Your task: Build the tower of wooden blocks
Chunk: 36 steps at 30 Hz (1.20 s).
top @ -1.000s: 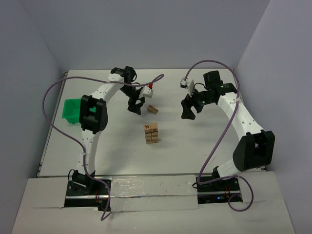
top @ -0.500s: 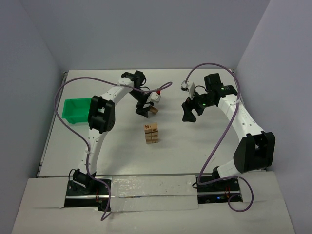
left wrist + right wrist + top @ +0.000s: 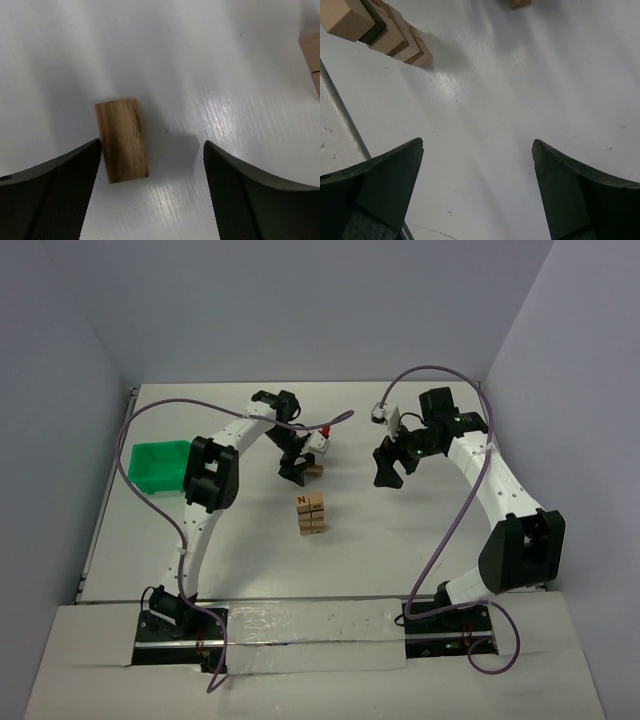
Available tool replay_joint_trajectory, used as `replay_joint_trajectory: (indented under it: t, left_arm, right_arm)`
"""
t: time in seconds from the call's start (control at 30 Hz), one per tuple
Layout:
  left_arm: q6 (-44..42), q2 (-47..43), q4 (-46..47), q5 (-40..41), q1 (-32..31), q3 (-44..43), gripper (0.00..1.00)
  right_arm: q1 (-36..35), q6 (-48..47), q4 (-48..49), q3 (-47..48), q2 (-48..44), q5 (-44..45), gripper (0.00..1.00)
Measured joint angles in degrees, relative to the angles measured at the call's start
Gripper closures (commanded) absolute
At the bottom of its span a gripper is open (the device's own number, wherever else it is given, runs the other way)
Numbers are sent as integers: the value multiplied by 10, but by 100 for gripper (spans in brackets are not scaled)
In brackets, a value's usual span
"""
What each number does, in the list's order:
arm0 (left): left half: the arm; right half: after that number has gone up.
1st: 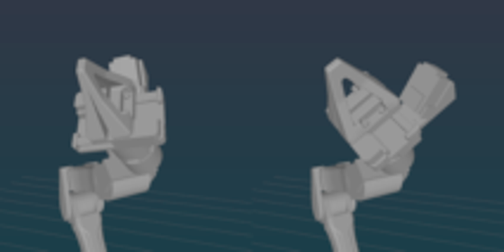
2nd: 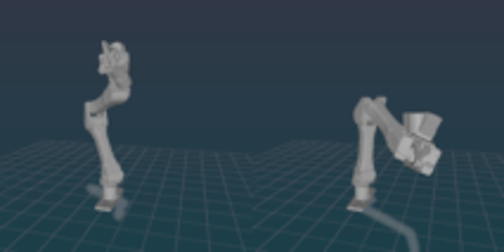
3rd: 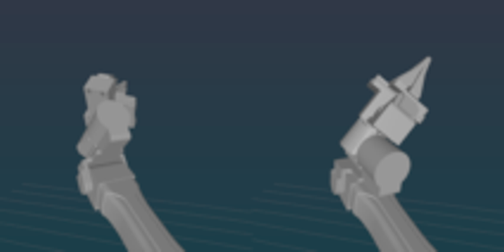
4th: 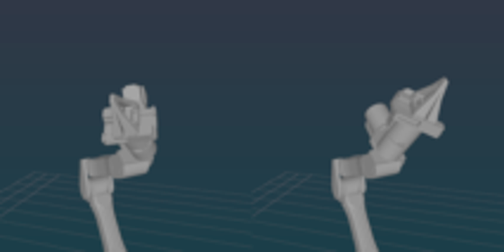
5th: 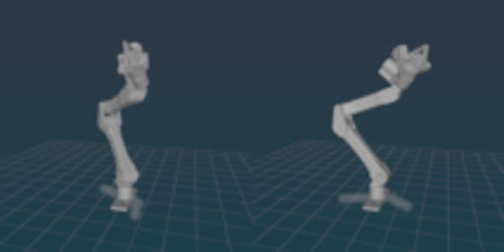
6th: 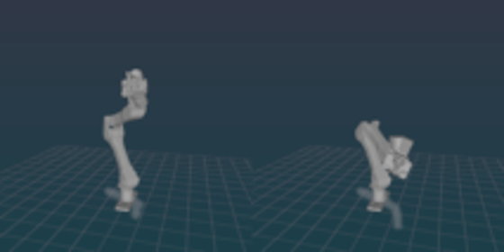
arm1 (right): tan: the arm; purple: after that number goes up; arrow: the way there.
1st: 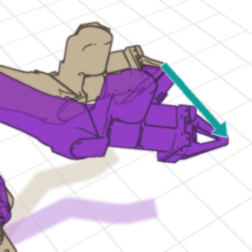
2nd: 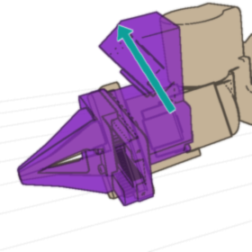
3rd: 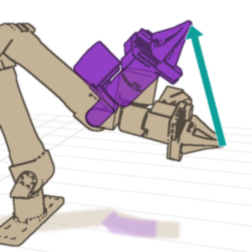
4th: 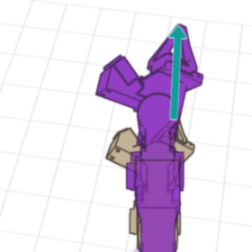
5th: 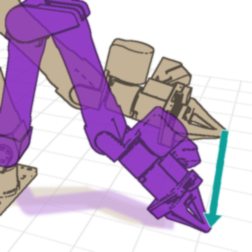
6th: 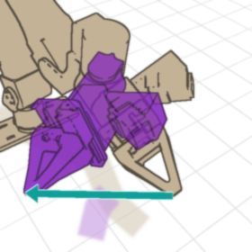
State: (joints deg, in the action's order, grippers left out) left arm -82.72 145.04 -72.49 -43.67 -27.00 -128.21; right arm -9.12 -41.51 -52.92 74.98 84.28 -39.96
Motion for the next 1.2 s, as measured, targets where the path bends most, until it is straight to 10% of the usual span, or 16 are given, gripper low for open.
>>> replay_joint_trajectory:
  t: [0.3, 0.67, 1.2]
  left_arm:
    - [20, -5, -17, 2, -1, 13, 55]
    - [264, -92, 107, 14, 58, 114, 79]
    - [495, -461, 220, 45, 84, 282, 87]
  right_arm:
    - [-4, -6, -9, 34, 19, -2, 3]
    - [-22, -6, -10, 56, 32, 0, 2]
    - [-27, 29, 35, 49, 32, 31, 0]
